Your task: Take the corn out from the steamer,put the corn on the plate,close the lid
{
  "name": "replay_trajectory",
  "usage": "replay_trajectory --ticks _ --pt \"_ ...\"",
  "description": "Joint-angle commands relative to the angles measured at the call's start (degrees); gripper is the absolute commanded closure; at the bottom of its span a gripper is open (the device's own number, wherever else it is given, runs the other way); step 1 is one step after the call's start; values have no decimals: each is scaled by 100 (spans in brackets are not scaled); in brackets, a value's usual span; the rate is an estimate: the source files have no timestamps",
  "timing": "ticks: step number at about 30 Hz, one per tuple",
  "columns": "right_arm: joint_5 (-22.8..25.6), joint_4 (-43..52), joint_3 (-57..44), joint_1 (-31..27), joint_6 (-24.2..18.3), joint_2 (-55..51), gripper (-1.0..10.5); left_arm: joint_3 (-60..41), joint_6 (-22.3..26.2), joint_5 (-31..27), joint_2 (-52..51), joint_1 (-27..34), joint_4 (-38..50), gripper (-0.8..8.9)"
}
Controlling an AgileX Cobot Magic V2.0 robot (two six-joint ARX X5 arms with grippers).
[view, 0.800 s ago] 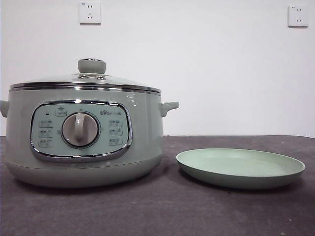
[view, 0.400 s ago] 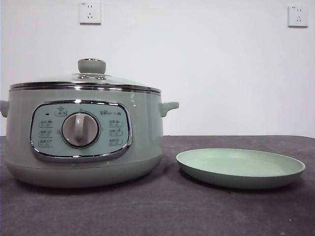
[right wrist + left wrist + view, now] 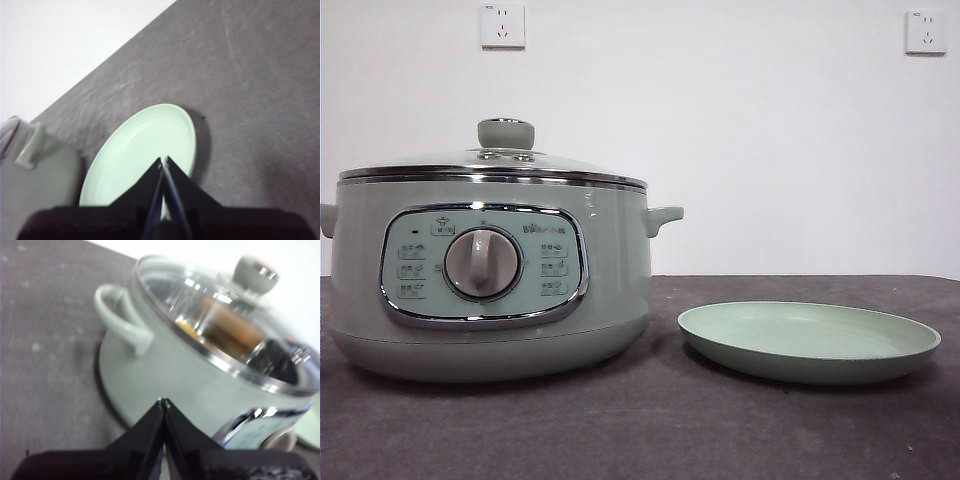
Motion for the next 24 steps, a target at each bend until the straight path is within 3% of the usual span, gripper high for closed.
replay_trajectory --ticks 1,9,18,24 --pt "-157 0 367 2 -271 254 958 321 -59 -2 177 9 -103 820" --pt "-522 -179 1519 7 -984 1462 958 1235 31 22 1325 9 -181 821" --pt "-1403 -656 2962 7 -1998 2948 957 2564 1349 761 2859 7 -234 818" --pt "-1899 -1368 3908 7 -2817 3875 945 3362 1578 1309 3670 2 -612 818"
